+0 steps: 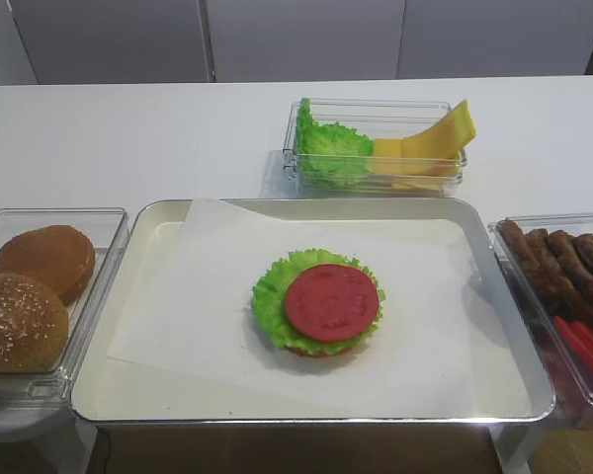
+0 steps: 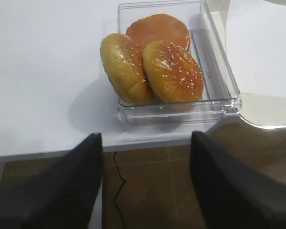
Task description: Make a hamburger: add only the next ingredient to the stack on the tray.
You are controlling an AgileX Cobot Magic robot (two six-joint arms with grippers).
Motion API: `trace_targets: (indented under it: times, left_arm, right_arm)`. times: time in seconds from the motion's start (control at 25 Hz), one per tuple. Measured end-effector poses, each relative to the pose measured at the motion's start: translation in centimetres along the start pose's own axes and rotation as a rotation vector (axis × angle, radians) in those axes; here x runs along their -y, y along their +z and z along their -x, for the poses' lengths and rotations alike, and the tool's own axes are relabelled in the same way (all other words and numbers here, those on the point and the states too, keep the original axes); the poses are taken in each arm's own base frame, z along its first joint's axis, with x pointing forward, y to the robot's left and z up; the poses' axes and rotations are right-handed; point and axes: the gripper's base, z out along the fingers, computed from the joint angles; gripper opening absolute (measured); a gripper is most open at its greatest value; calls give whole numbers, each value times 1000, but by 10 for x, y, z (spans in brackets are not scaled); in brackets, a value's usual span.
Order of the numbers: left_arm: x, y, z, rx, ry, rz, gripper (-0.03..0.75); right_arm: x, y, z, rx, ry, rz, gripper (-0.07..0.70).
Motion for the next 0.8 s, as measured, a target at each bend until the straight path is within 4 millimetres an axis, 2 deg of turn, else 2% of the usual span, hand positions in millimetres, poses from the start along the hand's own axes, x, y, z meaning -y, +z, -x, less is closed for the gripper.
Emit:
trace_targets:
  times: [0.28,0.52,0.8]
  left_arm:
    - [0,0,0,0,0,-1,428]
    - [0,0,0,0,0,-1,428]
    - [0,0,0,0,0,-1,428]
  right_arm:
    - [3,18,-9,-39,-82,-3,514]
    - [5,36,-13,-21,-83,6,514]
    - [5,38,-13,-9,-81,9,514]
